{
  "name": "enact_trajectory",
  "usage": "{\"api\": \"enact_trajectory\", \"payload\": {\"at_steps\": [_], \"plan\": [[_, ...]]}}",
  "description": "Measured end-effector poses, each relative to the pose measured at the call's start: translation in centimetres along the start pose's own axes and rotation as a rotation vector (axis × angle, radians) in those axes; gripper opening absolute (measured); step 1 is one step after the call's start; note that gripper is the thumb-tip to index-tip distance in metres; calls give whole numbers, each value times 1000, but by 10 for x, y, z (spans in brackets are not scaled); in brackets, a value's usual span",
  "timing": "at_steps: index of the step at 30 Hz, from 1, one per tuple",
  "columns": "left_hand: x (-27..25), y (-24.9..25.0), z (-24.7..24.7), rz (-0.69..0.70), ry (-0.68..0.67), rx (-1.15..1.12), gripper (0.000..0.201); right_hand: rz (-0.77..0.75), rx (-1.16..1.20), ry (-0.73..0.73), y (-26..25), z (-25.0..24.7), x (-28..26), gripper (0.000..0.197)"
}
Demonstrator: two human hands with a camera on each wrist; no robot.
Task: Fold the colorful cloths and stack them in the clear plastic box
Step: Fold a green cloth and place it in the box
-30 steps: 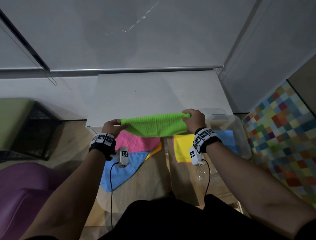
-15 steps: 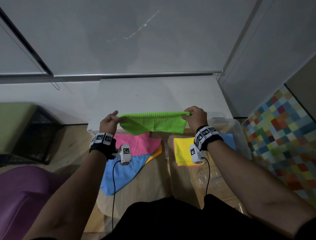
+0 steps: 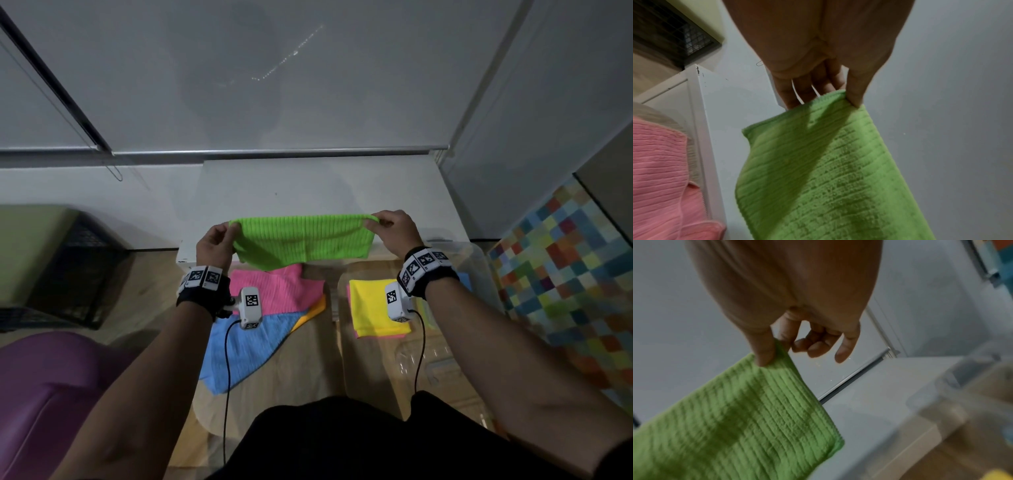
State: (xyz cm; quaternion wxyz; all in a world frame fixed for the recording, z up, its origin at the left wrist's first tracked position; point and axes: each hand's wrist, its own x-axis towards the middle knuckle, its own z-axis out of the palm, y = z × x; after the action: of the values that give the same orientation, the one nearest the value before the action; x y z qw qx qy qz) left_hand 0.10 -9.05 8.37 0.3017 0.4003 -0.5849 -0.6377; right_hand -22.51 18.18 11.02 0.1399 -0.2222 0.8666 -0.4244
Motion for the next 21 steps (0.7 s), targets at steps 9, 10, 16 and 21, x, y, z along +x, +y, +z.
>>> {"api": "enact_trajectory", "payload": {"at_steps": [9,10,16,21], "plan": [[-10,-10,12,-10,140,397,34,281,734,-84,-7,24,-12,9],[-13,-14,10,-52,127,420,36,304,761,-73,-7,25,-15,8],[-24,-39,-3,-140,81,447,50,331,759,-77,2,30,-28,9],[-44,-58,-8,-220,29,458,51,339,562,-7,32,56,-40,16]]}}
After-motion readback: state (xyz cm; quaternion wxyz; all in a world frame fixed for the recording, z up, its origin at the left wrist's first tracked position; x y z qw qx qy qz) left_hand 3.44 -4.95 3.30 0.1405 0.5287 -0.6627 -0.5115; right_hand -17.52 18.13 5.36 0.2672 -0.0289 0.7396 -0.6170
